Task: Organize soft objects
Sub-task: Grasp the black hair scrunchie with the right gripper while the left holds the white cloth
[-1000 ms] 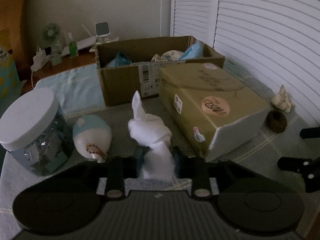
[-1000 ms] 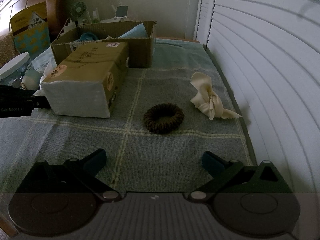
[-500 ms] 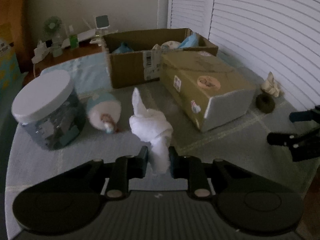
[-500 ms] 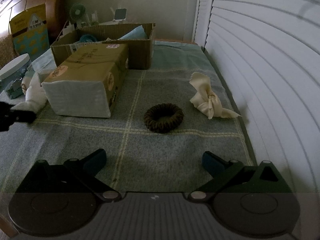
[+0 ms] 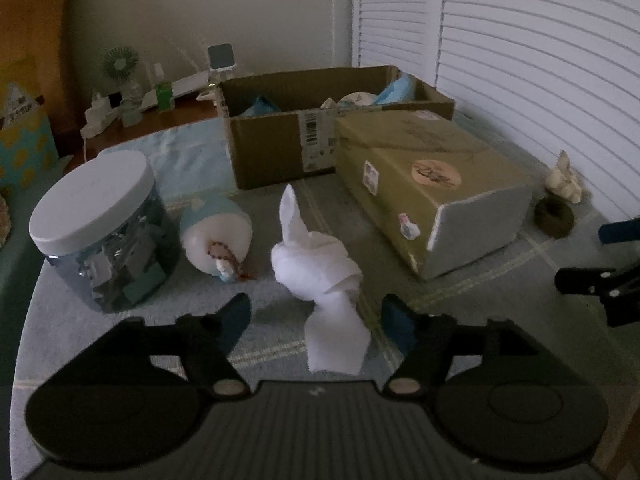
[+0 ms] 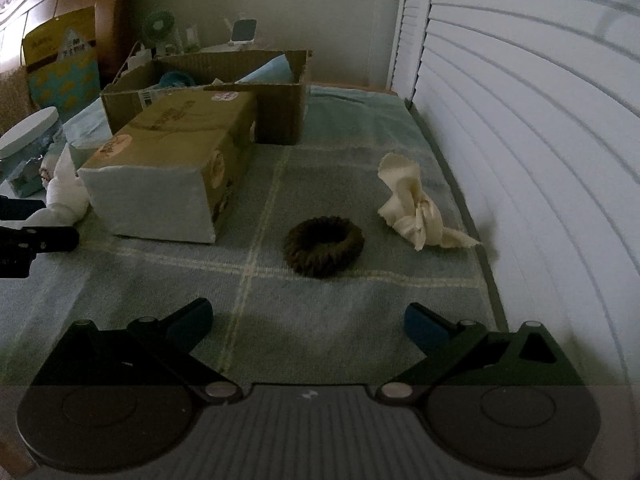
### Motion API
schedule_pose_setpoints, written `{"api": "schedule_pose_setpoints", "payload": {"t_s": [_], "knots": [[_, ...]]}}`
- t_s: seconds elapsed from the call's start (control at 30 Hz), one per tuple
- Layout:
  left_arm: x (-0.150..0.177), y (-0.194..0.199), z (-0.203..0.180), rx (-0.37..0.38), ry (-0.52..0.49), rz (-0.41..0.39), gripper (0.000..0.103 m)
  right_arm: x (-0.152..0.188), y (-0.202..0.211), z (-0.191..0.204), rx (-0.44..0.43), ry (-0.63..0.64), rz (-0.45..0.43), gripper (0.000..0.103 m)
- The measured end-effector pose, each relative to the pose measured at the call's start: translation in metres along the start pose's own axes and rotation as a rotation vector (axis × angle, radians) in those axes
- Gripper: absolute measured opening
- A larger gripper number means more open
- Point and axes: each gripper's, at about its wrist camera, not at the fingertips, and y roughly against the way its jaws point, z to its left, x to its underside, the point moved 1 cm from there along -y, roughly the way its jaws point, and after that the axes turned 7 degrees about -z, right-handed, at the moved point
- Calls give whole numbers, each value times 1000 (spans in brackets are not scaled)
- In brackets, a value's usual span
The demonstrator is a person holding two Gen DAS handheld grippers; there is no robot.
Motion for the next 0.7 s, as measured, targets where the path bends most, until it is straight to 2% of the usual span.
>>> {"api": "schedule_pose_setpoints", "payload": {"t_s": [0.37,0.43,0.57,0.7], "knots": [[-1,-5,-1,-9,52,-4,78,-16,-19,2,5,36,-7,103],[-3,-6,-2,-3,58,-4,76,-16,-19,2,2,33,-9,103],[-7,-7,-6,-5,63,-18,64,-15,-20,2,-3,27,-10,103],[-9,-7,-8,4,66,-21,64,-16,-21,3,2,43,-22,102]]}}
